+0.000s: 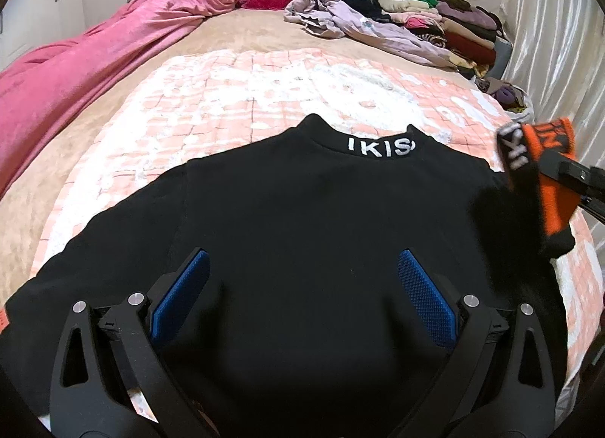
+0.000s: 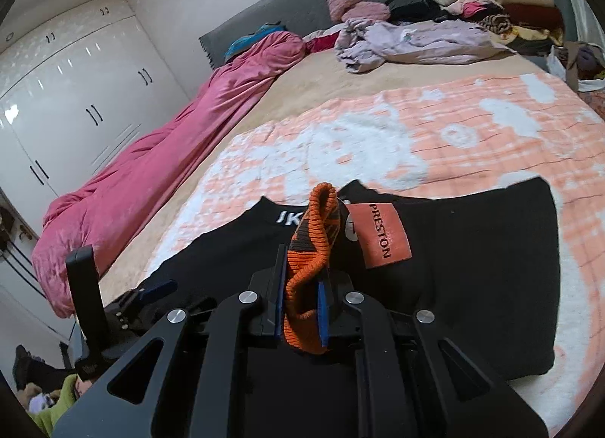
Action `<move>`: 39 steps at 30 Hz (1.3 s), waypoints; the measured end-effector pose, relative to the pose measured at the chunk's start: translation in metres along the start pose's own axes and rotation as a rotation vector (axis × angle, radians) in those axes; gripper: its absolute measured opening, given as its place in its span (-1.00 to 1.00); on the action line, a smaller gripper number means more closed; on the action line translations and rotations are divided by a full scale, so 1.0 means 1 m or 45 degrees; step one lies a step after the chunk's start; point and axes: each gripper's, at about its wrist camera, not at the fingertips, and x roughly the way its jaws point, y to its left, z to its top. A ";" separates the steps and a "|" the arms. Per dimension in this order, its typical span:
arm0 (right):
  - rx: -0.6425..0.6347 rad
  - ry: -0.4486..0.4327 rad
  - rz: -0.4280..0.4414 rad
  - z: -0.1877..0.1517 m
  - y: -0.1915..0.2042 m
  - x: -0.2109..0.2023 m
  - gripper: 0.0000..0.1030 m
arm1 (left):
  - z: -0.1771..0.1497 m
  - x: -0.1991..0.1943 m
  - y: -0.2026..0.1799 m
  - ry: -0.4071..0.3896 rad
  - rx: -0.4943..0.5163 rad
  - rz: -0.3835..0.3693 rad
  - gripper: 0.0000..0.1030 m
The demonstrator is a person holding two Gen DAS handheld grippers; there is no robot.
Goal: Fold small clothes
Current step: 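Carry the sleeve across the shirt body with the right tool toward the collar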
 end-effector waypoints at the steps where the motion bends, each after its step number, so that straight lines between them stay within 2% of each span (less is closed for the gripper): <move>1: -0.013 0.005 0.008 0.000 0.005 0.003 -0.71 | 0.000 0.001 0.000 0.004 0.001 -0.003 0.76; 5: -0.037 0.021 0.029 0.000 0.015 0.014 -0.65 | -0.002 0.003 0.000 0.014 -0.009 -0.051 0.67; 8: -0.050 0.014 0.004 -0.002 0.013 0.015 -0.63 | -0.004 0.004 -0.003 0.020 -0.010 -0.085 0.52; 16: -0.025 -0.029 -0.239 -0.016 -0.031 -0.002 -0.41 | -0.002 0.015 -0.027 0.056 -0.019 -0.268 -0.01; 19: 0.022 -0.053 -0.278 -0.026 -0.050 -0.015 -0.38 | 0.004 0.030 -0.038 0.105 -0.074 -0.356 -0.03; 24: 0.069 -0.116 -0.325 -0.041 -0.067 -0.041 -0.32 | 0.006 0.059 -0.054 0.201 -0.137 -0.372 -0.03; 27: 0.101 -0.148 -0.351 -0.048 -0.073 -0.051 -0.28 | 0.007 0.061 -0.062 0.167 -0.134 -0.365 -0.63; 28: 0.118 -0.152 -0.346 -0.051 -0.076 -0.054 -0.28 | 0.006 0.059 -0.064 0.145 -0.120 -0.343 -0.75; 33: 0.134 -0.144 -0.357 -0.061 -0.077 -0.056 -0.28 | 0.011 0.042 -0.049 0.052 -0.116 -0.355 -0.81; 39: 0.107 -0.133 -0.353 -0.063 -0.069 -0.051 -0.24 | 0.025 -0.011 -0.013 -0.139 -0.092 -0.248 -0.81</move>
